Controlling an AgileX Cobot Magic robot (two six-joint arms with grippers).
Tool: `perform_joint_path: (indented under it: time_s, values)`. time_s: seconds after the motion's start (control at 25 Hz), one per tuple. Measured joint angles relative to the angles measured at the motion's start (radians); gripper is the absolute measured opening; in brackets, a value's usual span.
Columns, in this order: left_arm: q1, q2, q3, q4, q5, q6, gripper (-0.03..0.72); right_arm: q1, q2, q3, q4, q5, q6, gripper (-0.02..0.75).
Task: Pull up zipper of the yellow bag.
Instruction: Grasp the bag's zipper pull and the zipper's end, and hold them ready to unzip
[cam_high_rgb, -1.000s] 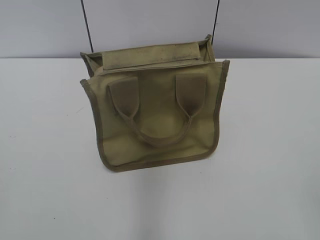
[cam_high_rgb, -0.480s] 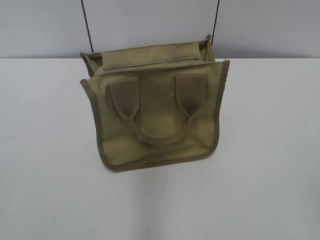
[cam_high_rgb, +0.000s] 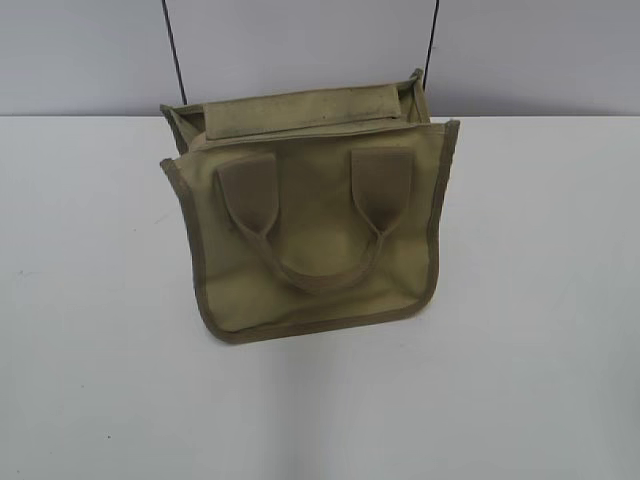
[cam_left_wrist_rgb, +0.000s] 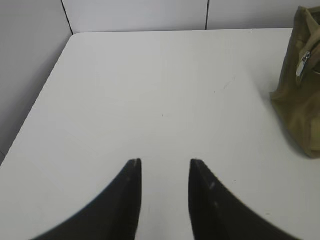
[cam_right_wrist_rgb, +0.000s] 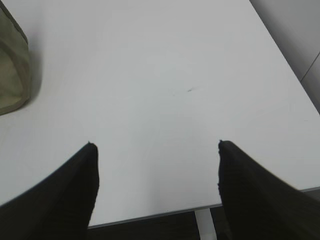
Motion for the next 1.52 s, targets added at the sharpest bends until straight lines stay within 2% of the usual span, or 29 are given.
perform_joint_path:
  time_s: [0.12, 0.36, 0.48, 0.6, 0.84, 1.04, 1.24, 1.4, 1.52]
  values:
    - [0.0, 0.0, -0.014, -0.007, -0.053, 0.0, 0.272, 0.0, 0.0, 0.0, 0.0, 0.0, 0.0, 0.544]
    - [0.0, 0.046, -0.015, -0.027, -0.317, 0.0, 0.412, 0.0, 0.0, 0.0, 0.0, 0.0, 0.0, 0.544]
    - [0.0, 0.123, 0.023, -0.031, -0.461, 0.0, 0.458, 0.0, 0.0, 0.0, 0.0, 0.0, 0.0, 0.544]
    - [0.0, 0.218, 0.103, -0.041, -0.671, 0.0, 0.471, 0.0, 0.0, 0.0, 0.0, 0.0, 0.0, 0.543]
    - [0.0, 0.437, 0.277, -0.058, -1.181, 0.0, 0.473, 0.0, 0.0, 0.0, 0.0, 0.0, 0.0, 0.543]
    - [-0.023, 0.712, 0.321, -0.058, -1.382, -0.001, 0.463, 0.0, 0.0, 0.0, 0.0, 0.0, 0.0, 0.543]
    - [-0.117, 1.019, 0.321, -0.046, -1.623, -0.004, 0.406, 0.0, 0.0, 0.0, 0.001, 0.0, 0.0, 0.543]
    - [-0.216, 1.236, 0.321, 0.027, -1.834, -0.012, 0.358, 0.0, 0.0, 0.0, 0.001, 0.0, 0.0, 0.543]
    - [-0.26, 1.402, 0.32, 0.083, -1.96, -0.043, 0.332, 0.0, 0.0, 0.0, 0.001, 0.0, 0.0, 0.543]
